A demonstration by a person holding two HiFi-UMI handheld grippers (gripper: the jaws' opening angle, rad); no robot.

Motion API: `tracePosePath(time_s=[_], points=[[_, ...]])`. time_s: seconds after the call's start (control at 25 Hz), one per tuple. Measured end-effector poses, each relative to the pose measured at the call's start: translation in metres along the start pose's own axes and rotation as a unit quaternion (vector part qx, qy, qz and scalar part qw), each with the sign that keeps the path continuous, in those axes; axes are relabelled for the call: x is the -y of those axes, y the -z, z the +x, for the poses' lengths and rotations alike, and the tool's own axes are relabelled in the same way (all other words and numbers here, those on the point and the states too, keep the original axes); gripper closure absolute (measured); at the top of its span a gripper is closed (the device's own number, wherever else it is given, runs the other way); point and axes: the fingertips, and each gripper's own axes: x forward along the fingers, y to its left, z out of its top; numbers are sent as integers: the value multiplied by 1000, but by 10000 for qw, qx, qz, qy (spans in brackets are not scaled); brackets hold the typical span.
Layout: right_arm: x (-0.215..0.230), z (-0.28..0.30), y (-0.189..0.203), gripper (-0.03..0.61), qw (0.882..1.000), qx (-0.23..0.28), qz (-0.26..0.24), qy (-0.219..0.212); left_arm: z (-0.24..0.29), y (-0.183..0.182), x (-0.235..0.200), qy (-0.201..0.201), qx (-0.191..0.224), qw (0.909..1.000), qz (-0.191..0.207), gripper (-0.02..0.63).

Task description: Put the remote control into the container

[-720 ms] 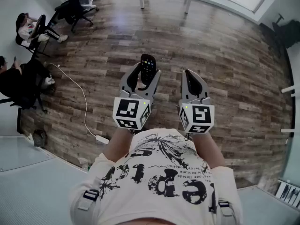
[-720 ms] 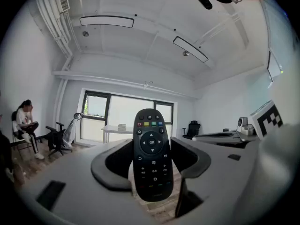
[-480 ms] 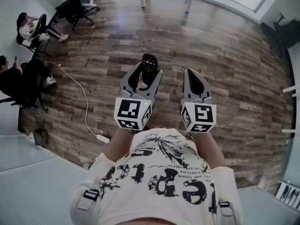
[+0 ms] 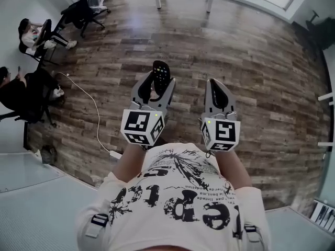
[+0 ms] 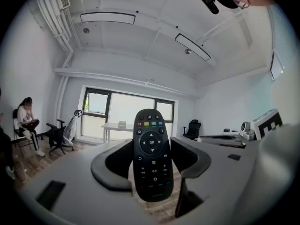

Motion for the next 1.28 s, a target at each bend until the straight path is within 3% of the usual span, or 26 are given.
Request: tracePosePath(time_s=[0.2,0.72,1.0,1.28], points=[[8,0,4,577,10000,25,35,13,3,-4,10,20,-117,9996,237,351],[25,27,20,577,9989,-159,-157,417,47,8,-7,393,-206,9990,107,351],[25,85,10,577,9973,-227,-218,658,97,-3,-52,638,-152,9978,-31,351],[5,185,0,577,9962,-334,-145,792,152,-24,-141,782,-144,9967,-142,351]])
